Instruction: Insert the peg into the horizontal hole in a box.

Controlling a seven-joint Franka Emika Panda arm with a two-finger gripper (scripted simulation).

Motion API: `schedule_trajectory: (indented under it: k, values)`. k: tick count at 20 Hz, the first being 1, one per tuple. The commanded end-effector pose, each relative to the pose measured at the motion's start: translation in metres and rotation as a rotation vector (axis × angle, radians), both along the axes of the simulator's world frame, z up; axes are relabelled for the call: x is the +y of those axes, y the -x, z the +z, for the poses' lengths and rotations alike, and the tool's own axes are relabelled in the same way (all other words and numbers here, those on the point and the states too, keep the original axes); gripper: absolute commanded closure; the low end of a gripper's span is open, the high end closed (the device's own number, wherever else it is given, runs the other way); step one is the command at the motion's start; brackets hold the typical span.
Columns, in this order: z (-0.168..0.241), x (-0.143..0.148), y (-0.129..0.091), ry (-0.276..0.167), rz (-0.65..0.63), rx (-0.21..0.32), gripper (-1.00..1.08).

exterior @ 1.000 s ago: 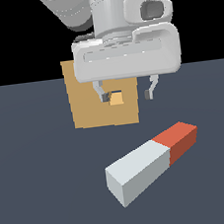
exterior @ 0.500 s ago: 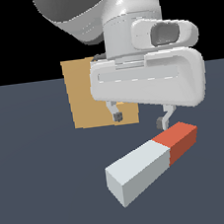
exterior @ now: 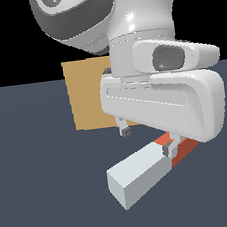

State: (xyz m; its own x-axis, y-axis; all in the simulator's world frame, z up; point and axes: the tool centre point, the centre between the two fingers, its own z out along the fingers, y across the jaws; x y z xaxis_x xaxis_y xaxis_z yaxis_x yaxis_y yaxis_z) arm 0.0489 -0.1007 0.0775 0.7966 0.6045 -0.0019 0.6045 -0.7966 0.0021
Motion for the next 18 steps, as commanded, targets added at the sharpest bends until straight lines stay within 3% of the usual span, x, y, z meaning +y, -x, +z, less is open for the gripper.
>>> schedule_trajectory:
  k: [1,9,18]
  values:
    - [-0.003,-0.003,0.0,-0.002,-0.03,0.0,-0.92]
    - [-0.008,-0.004,0.0,-0.002,-0.04,0.0,-0.92]
    - [-0.05,-0.004,0.002,-0.003,-0.045,0.0,-0.92]
